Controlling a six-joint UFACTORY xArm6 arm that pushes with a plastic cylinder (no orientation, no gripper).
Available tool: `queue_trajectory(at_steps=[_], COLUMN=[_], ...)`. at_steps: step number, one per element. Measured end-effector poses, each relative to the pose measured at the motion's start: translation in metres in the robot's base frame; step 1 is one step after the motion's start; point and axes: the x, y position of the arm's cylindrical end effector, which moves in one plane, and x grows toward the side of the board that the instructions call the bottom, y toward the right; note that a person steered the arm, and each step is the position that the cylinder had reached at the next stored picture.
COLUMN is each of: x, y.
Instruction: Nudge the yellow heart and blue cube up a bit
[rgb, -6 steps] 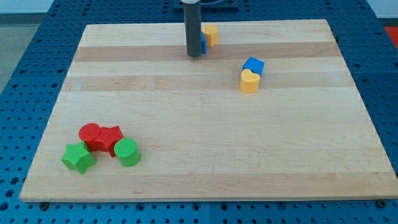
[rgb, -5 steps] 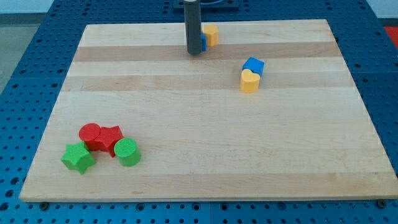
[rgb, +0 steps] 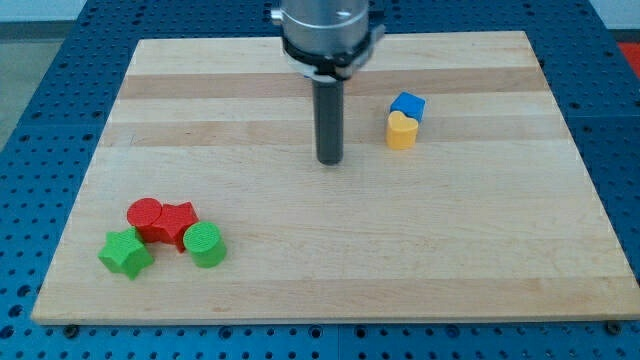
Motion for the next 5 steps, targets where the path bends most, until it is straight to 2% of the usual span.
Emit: queue_trajectory(at_steps=[2, 5], x=[0.005, -0.035], y=[0.071, 0.082])
